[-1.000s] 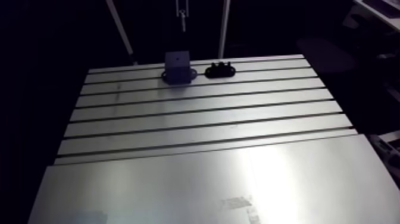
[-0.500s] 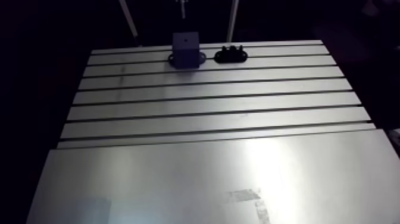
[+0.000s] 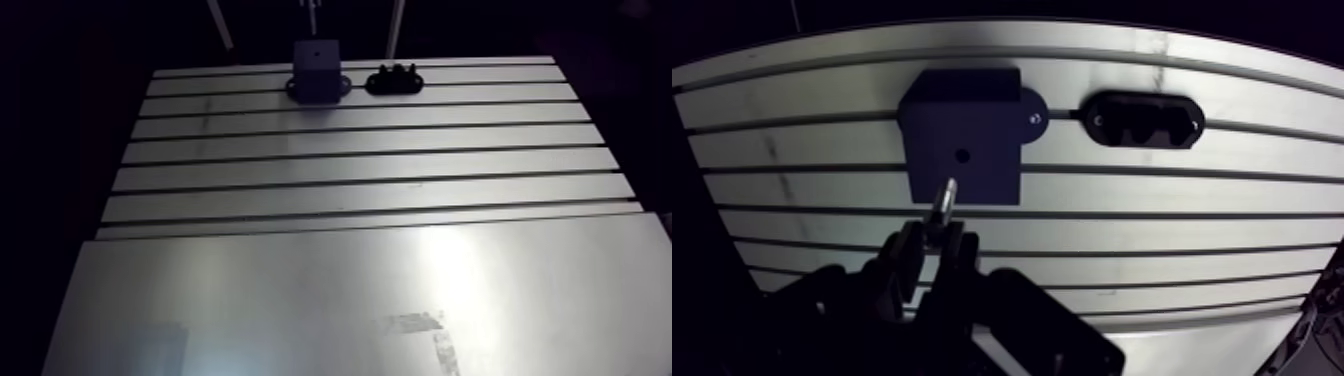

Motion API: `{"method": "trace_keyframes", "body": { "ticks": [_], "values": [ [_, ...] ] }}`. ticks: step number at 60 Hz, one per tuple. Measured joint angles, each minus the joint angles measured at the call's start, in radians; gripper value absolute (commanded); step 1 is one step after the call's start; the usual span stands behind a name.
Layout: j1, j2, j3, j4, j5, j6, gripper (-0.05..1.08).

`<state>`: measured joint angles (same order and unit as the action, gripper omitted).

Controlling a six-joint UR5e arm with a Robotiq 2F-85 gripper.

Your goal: Pick up the M10 bolt and insert it into the hole until fully seated.

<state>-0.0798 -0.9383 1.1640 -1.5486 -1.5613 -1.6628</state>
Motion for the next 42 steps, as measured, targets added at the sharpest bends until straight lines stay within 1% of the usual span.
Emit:
{"method": "trace_keyframes", "body": {
  "ticks": [42],
  "values": [
    [0.006,0.029,0.006,-0.008,-0.005,0.006,1.08]
  ]
}}
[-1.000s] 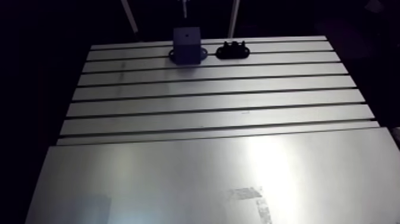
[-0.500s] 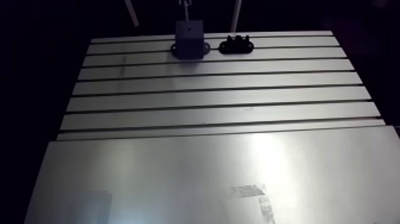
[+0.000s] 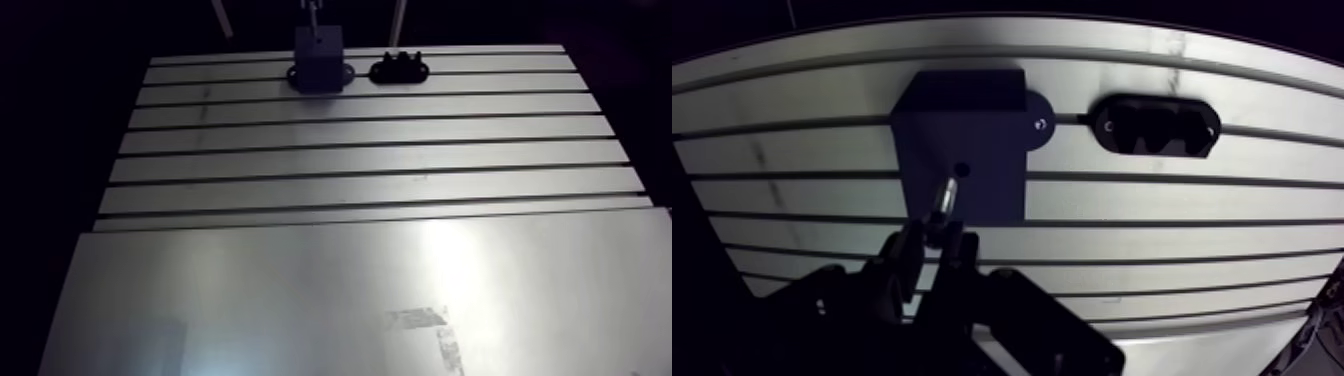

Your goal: Pick up the M10 bolt and insert it into the hole until fully seated.

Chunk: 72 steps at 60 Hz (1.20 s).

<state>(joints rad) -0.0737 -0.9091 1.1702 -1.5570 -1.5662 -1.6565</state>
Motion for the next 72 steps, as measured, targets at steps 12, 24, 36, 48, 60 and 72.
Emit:
{"method": "trace_keyframes", "body": {
  "ticks": [12,24,36,48,60,72],
  "values": [
    [0.0,0.001,-0.001,-0.003,-0.002,0.001,1.08],
    [0.0,0.002,-0.001,-0.004,-0.011,0.001,1.08],
    [0.0,0.002,-0.002,-0.005,-0.02,0.002,1.08],
    [0.0,0.003,0.001,-0.005,-0.023,0.002,1.08],
    [0.001,0.004,0.003,-0.006,-0.023,0.002,1.08],
    [0.003,0.009,0.003,-0.01,-0.023,0.002,1.08]
  ]
}}
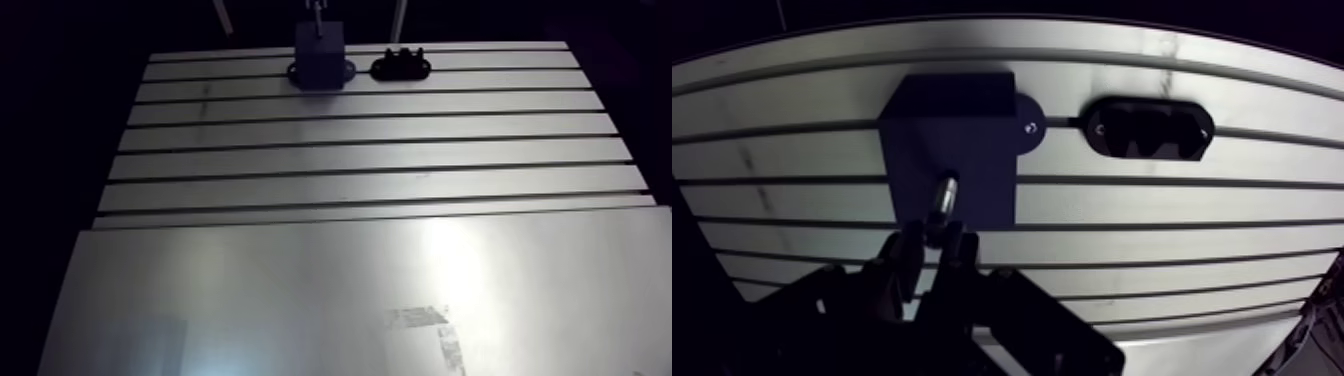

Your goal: Pick up the M10 bolt and insert it into the hole until fully seated.

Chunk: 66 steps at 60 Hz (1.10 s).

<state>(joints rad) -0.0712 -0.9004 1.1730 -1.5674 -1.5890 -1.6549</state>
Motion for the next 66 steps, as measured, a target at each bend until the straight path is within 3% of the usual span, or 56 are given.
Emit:
{"method": "trace_keyframes", "body": {
  "ticks": [56,57,58,60,61,62,63,64,66],
  "values": [
    [0.0,0.008,0.016,-0.018,-0.001,-0.001,1.03],
    [0.0,0.008,0.017,-0.018,-0.001,-0.001,0.98],
    [0.0,0.008,0.018,-0.018,-0.001,-0.001,0.86],
    [0.0,0.008,0.019,-0.018,-0.001,-0.001,0.86],
    [0.0,0.007,0.02,-0.018,-0.002,-0.001,0.66],
    [0.0,0.007,0.02,-0.018,-0.002,-0.001,0.38],
    [0.0,0.007,0.021,-0.018,-0.002,-0.001,0.38],
    [0.0,0.007,0.021,-0.018,-0.002,-0.001,0.04],
    [-0.001,0.007,0.022,-0.017,-0.002,-0.001,0.02]
  ]
}}
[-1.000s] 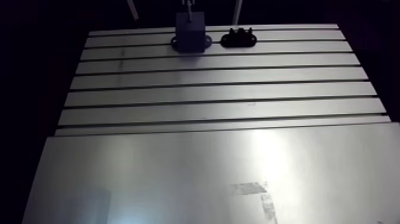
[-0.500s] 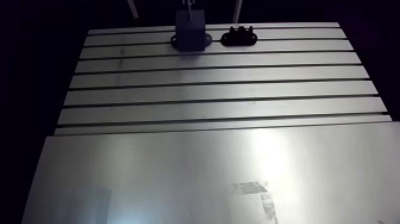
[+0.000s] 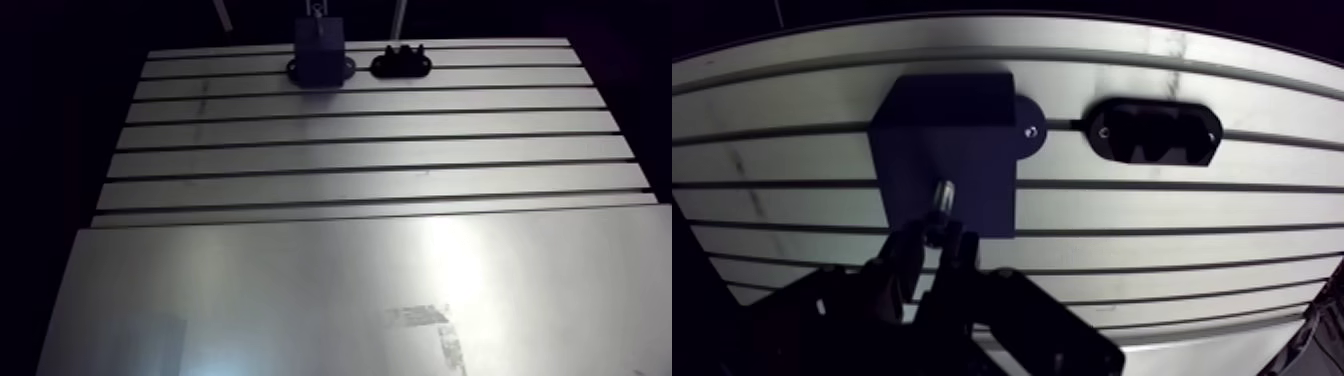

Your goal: Pick up the M10 bolt and insert it into the hole until fully seated.

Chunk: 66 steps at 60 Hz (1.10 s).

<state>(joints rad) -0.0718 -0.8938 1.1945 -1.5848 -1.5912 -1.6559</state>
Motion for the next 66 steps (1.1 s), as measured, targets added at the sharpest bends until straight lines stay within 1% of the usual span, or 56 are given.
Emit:
{"method": "trace_keyframes", "body": {
  "ticks": [12,24,36,45,66],
  "values": [
    [0.0,-0.007,0.004,-0.014,-0.002,0.0,0.0],
    [0.0,-0.014,0.008,-0.041,-0.018,-0.001,0.0],
    [-0.001,-0.031,0.01,-0.048,-0.024,0.0,0.0],
    [0.001,-0.076,0.023,-0.045,-0.024,0.01,0.0],
    [0.01,-0.209,0.095,-0.043,-0.019,0.017,0.01]
  ]
}}
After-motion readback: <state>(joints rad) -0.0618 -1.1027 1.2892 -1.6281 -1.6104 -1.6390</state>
